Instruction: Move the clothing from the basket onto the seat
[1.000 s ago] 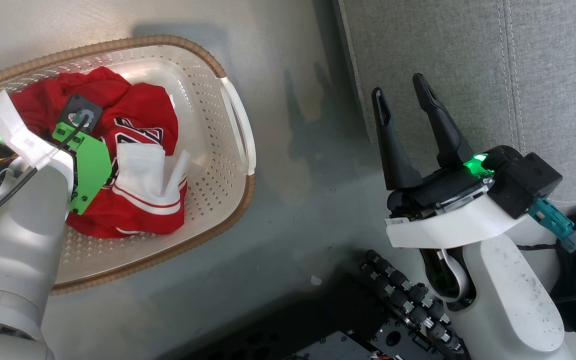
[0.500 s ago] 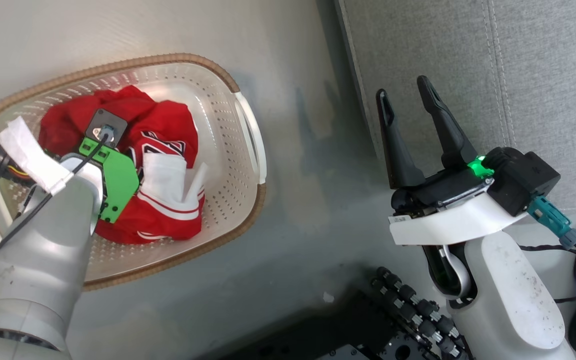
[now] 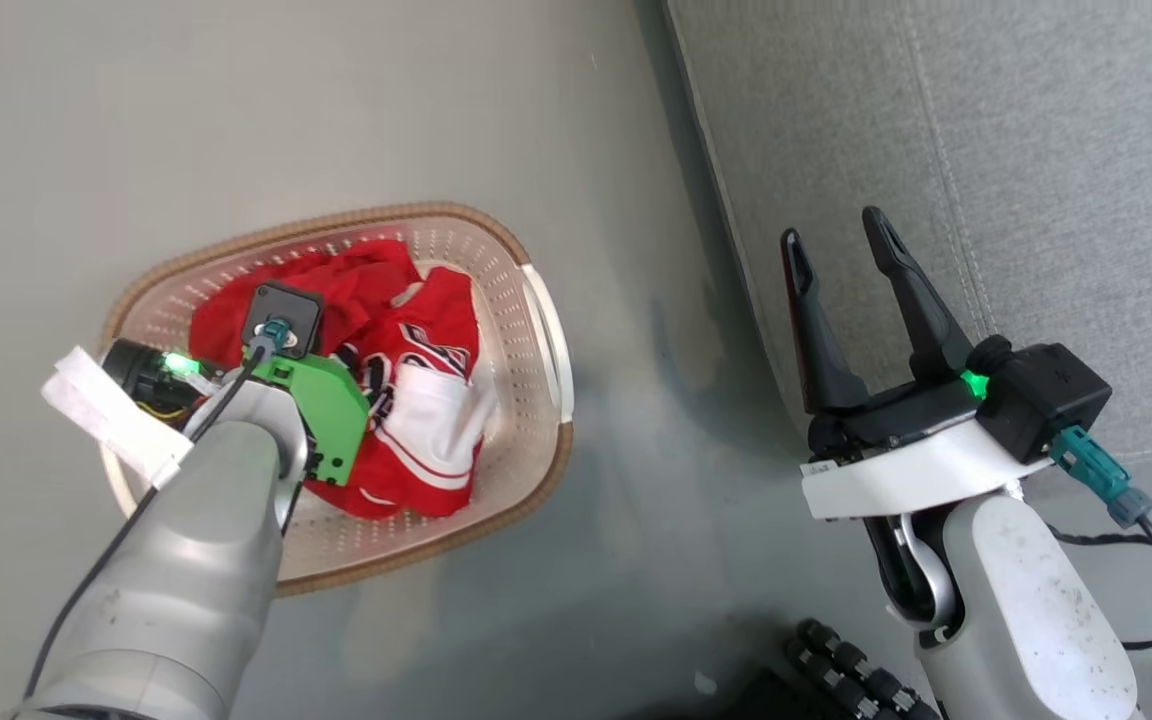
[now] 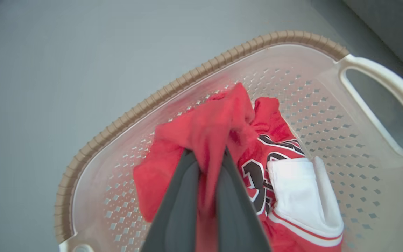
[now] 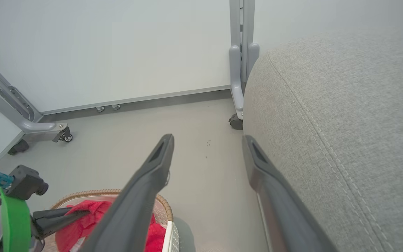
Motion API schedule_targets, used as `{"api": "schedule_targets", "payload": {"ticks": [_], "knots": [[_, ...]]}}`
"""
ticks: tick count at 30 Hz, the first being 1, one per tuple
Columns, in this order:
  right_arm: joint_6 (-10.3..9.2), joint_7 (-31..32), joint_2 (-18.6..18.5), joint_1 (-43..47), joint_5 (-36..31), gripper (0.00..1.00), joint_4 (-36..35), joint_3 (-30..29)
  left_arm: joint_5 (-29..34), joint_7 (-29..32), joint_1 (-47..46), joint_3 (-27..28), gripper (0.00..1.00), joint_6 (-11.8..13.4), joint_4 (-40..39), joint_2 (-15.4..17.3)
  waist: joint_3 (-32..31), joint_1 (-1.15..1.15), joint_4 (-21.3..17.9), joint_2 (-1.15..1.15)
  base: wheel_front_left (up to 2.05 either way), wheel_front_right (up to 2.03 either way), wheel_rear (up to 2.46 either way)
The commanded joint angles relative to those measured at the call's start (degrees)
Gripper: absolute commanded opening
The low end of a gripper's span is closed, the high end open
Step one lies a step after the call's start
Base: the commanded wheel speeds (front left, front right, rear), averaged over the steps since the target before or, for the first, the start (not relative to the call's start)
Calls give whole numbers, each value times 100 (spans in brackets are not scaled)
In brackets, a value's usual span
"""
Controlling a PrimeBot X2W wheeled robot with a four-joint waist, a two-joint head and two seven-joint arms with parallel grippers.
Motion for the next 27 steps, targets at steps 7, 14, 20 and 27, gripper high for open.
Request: {"api": "schedule_targets", "payload": {"ticks": [7, 14, 20, 27], "knots": [[0, -17, -19, 341, -219, 100, 132, -134, -398, -186, 523, 238, 0, -109, -739, -161, -1248, 0, 412, 0, 0, 0, 0], [0, 57, -18, 630, -350, 100, 134, -257, -719, -185, 1269, 562, 0, -188, -2290, -127, -1838, 0, 566, 0, 0, 0, 0], [0, 241, -18, 854, -438, 100, 33, -324, -941, -186, 1874, 804, 0, -247, -3602, -92, -2266, 0, 700, 0, 0, 0, 0], [0, 468, -18, 1112, -503, 100, -155, -325, -1123, -187, 2435, 1050, 0, -305, -5248, -96, -2647, 0, 810, 0, 0, 0, 0]]}}
